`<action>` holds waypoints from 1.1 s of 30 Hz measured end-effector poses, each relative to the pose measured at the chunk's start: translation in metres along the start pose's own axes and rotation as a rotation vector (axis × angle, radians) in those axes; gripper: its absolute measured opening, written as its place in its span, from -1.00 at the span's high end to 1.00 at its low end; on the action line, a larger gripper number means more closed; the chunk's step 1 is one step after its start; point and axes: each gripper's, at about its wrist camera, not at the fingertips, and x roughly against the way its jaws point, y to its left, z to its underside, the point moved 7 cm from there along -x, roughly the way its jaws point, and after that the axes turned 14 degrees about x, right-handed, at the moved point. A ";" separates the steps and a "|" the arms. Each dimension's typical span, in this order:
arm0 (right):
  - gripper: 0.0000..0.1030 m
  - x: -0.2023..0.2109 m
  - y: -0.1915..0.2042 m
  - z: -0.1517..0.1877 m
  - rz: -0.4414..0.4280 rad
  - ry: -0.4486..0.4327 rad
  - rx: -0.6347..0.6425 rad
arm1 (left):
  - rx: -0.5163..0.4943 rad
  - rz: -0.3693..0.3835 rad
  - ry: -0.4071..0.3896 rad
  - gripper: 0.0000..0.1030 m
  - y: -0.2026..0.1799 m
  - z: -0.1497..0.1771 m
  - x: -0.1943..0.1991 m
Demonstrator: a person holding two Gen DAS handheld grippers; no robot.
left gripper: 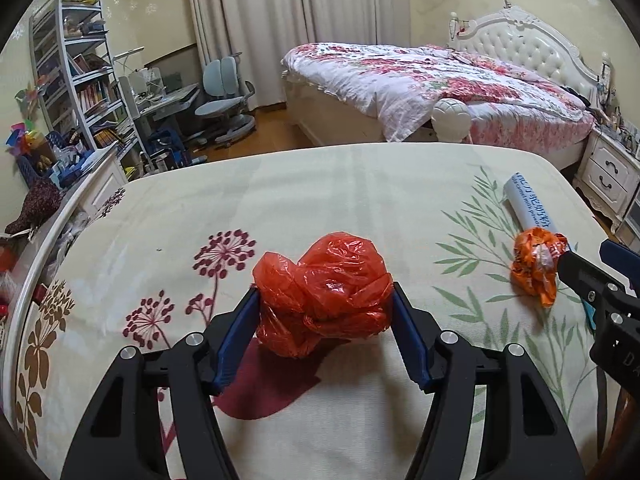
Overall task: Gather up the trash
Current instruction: 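Grasp the red plastic bag with the left tool while the right tool grasps the orange wrapper, then carry the red bag and orange wrapper over the bin and open both tools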
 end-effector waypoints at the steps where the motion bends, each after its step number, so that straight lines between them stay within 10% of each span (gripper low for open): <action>1: -0.29 -0.003 0.004 -0.002 -0.003 0.004 0.007 | 0.005 -0.008 0.000 -0.24 0.006 -0.001 0.000; 10: -0.29 -0.029 0.016 -0.001 0.015 0.067 0.014 | 0.033 -0.037 -0.002 -0.24 0.029 -0.003 -0.004; 14: 0.07 -0.029 0.019 -0.001 0.006 0.066 0.015 | 0.037 -0.034 0.005 -0.24 0.029 0.000 -0.004; 33: 0.09 0.036 -0.005 0.028 0.027 0.006 -0.012 | 0.012 0.055 0.002 -0.24 -0.012 0.024 0.033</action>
